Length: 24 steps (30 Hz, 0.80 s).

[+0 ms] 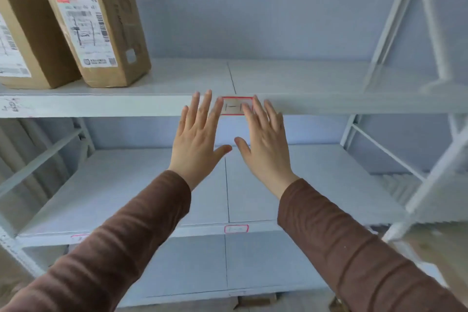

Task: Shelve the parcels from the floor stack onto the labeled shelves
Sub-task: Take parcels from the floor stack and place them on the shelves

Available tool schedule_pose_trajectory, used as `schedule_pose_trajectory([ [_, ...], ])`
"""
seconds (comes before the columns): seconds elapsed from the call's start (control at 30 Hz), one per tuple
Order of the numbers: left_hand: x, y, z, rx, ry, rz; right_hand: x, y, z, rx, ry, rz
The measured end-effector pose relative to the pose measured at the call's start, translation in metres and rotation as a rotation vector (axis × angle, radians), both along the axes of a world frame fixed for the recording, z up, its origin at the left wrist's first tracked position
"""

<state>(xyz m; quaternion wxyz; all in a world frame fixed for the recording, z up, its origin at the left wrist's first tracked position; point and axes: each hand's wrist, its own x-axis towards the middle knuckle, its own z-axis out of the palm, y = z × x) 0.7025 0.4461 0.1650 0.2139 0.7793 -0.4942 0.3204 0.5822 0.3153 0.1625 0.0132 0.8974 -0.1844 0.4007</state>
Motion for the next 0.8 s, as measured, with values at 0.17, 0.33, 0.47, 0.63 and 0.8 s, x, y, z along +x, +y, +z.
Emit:
schedule_pose_trajectory([
  [0.17, -0.105, -0.069, -0.050, 0.155, 0.056, -0.072, -0.125, -0.050, -0.052, 0.027, 0.115, -0.136],
  [0.33, -0.235, -0.132, -0.108, 0.284, 0.134, -0.144, -0.264, -0.098, -0.107, 0.092, 0.268, -0.240],
  [0.47, -0.325, -0.175, -0.155, 0.398, 0.194, -0.176, -0.360, -0.135, -0.151, 0.155, 0.383, -0.320],
  [0.63, -0.397, -0.227, -0.205, 0.541, 0.267, -0.216, -0.440, -0.180, -0.197, 0.267, 0.457, -0.410],
  [0.8, -0.431, -0.285, -0.250, 0.644, 0.346, -0.257, -0.484, -0.227, -0.238, 0.373, 0.526, -0.482],
])
